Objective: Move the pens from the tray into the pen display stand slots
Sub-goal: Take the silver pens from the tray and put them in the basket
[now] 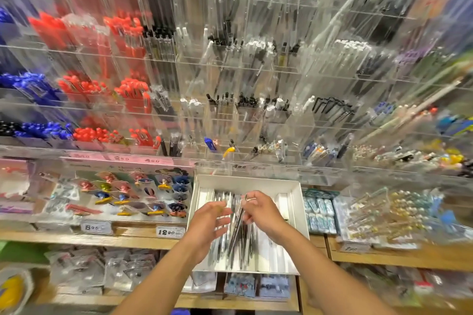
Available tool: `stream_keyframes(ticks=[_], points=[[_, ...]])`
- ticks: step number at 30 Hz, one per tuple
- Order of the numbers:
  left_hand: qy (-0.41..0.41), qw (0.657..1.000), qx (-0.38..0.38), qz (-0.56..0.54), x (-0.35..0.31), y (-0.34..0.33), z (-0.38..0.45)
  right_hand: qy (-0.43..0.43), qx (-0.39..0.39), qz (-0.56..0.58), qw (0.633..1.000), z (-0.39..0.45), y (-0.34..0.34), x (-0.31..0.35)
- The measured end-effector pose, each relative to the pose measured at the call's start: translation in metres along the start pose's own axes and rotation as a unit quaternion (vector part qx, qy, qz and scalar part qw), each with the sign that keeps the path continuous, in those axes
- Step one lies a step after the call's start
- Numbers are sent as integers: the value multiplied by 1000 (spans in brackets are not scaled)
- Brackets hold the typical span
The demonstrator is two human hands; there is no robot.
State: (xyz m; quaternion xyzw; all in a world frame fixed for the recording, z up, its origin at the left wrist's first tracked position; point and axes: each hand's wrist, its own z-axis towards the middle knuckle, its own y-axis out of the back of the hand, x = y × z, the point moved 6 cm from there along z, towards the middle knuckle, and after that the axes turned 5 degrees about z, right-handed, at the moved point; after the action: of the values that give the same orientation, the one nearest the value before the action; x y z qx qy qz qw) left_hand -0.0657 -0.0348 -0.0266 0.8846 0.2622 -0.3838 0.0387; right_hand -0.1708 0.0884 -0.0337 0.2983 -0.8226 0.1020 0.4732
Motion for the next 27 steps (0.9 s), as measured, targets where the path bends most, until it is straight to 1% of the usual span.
stream_keyframes(ticks=[4,6,8,10,12,16,20,21,23,25,27], points=[[-11,996,68,55,5,-14,-7,11,53,98,994,-6,-14,7],[-14,996,61,69,6,-14,-8,18,56,100,993,-4,-14,7],[-13,997,46,68,9,-9,-8,8,24,60,998,4,-6,-1],[-12,998,32,53,11,-2,-7,-27,-23,-8,999,14,7,-16],[-9,999,22,31,14,6,-7,-69,-43,-91,993,24,17,-32],[2,1000,7,9,21,15,-6,-90,-21,-256,962,43,13,-44],[7,1000,-4,5,24,20,-5,-89,-37,-399,912,55,-11,-46],[8,1000,-7,4,25,21,-4,-94,-49,-413,905,56,-14,-47],[12,1000,-15,-3,26,23,-3,-109,-71,-411,902,58,-16,-49],[14,1000,-16,-6,27,24,-3,-110,-79,-398,908,58,-15,-49],[15,1000,-16,-2,27,24,-3,-94,-67,-381,918,57,-14,-47]])
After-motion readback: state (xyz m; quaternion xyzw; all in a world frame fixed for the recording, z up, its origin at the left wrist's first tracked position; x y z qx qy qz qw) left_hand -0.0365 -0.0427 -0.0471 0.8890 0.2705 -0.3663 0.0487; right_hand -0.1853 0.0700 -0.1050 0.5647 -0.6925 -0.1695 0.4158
